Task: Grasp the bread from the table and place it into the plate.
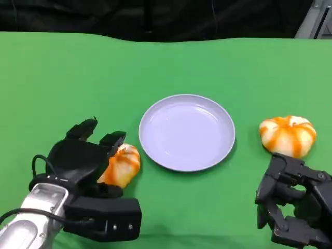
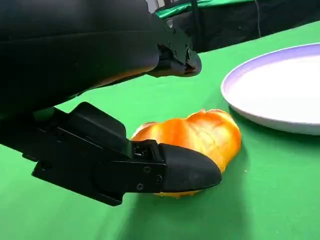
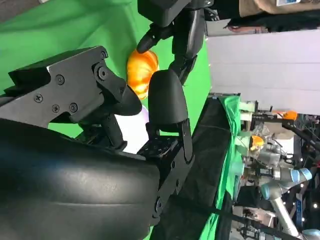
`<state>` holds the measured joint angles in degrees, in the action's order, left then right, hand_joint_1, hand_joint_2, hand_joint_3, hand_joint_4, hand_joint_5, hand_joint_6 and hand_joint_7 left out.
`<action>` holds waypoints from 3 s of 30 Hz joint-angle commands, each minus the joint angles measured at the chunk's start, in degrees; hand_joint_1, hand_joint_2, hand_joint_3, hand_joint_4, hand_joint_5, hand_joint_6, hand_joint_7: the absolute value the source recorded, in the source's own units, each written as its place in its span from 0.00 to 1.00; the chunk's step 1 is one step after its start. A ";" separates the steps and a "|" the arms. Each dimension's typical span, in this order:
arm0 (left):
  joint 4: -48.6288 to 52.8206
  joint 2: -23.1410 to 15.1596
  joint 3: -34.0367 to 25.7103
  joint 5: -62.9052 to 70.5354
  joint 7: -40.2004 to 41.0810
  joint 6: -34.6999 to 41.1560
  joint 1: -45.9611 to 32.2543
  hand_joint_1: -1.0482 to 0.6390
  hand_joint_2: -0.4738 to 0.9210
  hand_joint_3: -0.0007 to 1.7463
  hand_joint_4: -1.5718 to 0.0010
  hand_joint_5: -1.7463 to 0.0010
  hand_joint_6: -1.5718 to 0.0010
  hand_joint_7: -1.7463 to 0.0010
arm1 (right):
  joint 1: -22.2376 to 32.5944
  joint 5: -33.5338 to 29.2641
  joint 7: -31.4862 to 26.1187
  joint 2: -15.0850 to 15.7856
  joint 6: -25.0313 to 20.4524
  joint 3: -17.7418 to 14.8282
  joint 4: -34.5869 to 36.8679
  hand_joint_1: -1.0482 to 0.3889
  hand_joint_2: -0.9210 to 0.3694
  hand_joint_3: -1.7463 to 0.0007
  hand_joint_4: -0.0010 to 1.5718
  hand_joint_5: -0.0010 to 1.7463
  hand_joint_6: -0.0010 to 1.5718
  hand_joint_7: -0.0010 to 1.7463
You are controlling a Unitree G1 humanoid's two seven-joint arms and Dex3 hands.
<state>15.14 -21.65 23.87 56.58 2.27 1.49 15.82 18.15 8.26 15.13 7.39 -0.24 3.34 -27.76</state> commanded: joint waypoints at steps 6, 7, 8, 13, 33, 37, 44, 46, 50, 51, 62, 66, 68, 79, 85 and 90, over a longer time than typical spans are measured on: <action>4.06 0.60 0.06 -2.78 1.22 0.79 1.64 0.04 1.00 0.33 1.00 1.00 0.87 0.99 | 0.45 0.10 -0.04 0.54 0.63 -0.24 -0.70 0.70 0.17 0.42 0.49 1.00 0.43 0.87; 4.68 0.73 0.09 -3.21 1.33 0.77 1.87 0.06 1.00 0.34 1.00 1.00 0.87 0.99 | 0.51 0.12 -0.07 0.53 0.54 -0.22 -0.84 0.70 0.18 0.42 0.49 1.00 0.43 0.87; 5.14 0.81 0.15 -3.54 1.45 0.76 2.05 0.06 1.00 0.34 1.00 1.00 0.87 0.99 | 0.55 0.13 -0.09 0.52 0.48 -0.21 -0.94 0.70 0.18 0.42 0.49 1.00 0.43 0.87; 8.09 1.60 0.68 -4.62 1.28 1.20 3.40 0.07 1.00 0.39 1.00 1.00 0.87 1.00 | 0.73 0.29 -0.01 0.49 0.59 -0.20 -1.19 0.70 0.18 0.42 0.49 1.00 0.43 0.87; 14.50 4.22 2.70 -8.42 -0.30 2.58 6.42 0.10 1.00 0.42 1.00 1.00 0.87 1.00 | 1.32 1.20 0.06 0.64 -1.18 -0.54 -2.82 0.70 0.17 0.42 0.48 1.00 0.43 0.87; 14.73 4.04 3.23 -8.95 -0.45 2.71 6.63 0.10 1.00 0.42 1.00 1.00 0.87 1.00 | 1.36 1.13 0.01 0.59 -1.31 -0.57 -2.93 0.70 0.18 0.42 0.48 1.00 0.43 0.87; 14.74 3.88 3.57 -9.30 -0.35 2.87 6.73 0.10 1.00 0.42 1.00 1.00 0.87 1.00 | 1.37 1.12 0.02 0.58 -1.36 -0.58 -2.98 0.70 0.18 0.41 0.48 1.00 0.43 0.87; 14.44 3.92 3.83 -9.50 -2.09 3.63 6.76 0.10 1.00 0.42 1.00 1.00 0.87 1.00 | 1.28 1.09 0.10 0.59 -1.04 -0.61 -2.81 0.70 0.18 0.41 0.48 1.00 0.43 0.87; 13.53 4.08 3.90 -10.20 -5.26 4.96 6.66 0.11 1.00 0.40 0.97 0.99 0.83 0.99 | 1.12 1.01 0.25 0.70 -0.79 -0.71 -2.60 0.71 0.17 0.41 0.48 1.00 0.42 0.87; 13.43 4.37 3.53 -10.73 -5.46 5.15 6.63 0.11 1.00 0.39 0.95 0.98 0.82 0.99 | 1.17 1.15 0.25 0.62 -0.80 -0.76 -2.60 0.71 0.17 0.41 0.48 1.00 0.42 0.87; 13.07 4.96 3.16 -12.99 -6.49 6.62 6.77 0.16 1.00 0.32 0.79 0.95 0.71 0.97 | 1.17 1.30 0.42 0.57 -0.44 -0.91 -2.36 0.71 0.17 0.41 0.49 1.00 0.42 0.87; 12.98 4.92 3.34 -13.33 -6.61 6.95 6.84 0.17 1.00 0.32 0.77 0.96 0.69 0.97 | 1.16 1.28 0.47 0.56 -0.40 -0.94 -2.33 0.72 0.17 0.41 0.49 1.00 0.42 0.87; 13.17 4.73 3.10 -14.28 -6.30 5.87 6.61 0.17 1.00 0.36 0.73 0.96 0.67 0.98 | 1.12 1.62 0.53 0.42 -0.44 -0.97 -2.36 0.72 0.17 0.41 0.49 1.00 0.42 0.87; 14.61 6.46 1.81 -14.60 6.97 1.24 4.80 0.44 1.00 0.19 0.36 0.87 0.42 0.95 | 1.28 1.46 0.27 0.62 -0.57 -0.91 -2.86 0.71 0.18 0.40 0.49 1.00 0.42 0.88; 18.41 7.06 0.98 -14.31 19.11 -5.43 4.79 0.58 1.00 0.09 0.50 0.20 0.60 0.25 | 1.35 1.44 0.19 0.47 -0.44 -0.72 -3.11 0.71 0.18 0.40 0.49 1.00 0.42 0.88; 21.20 7.10 0.30 -15.00 24.01 -9.81 5.39 0.58 1.00 0.13 0.55 0.00 0.70 0.01 | 1.53 1.41 -0.17 0.38 -1.01 -0.68 -3.53 0.70 0.19 0.39 0.49 1.00 0.42 0.88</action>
<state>34.81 -14.16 24.70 42.15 24.66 -6.99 21.50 19.43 9.51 15.34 7.39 -1.06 2.91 -30.45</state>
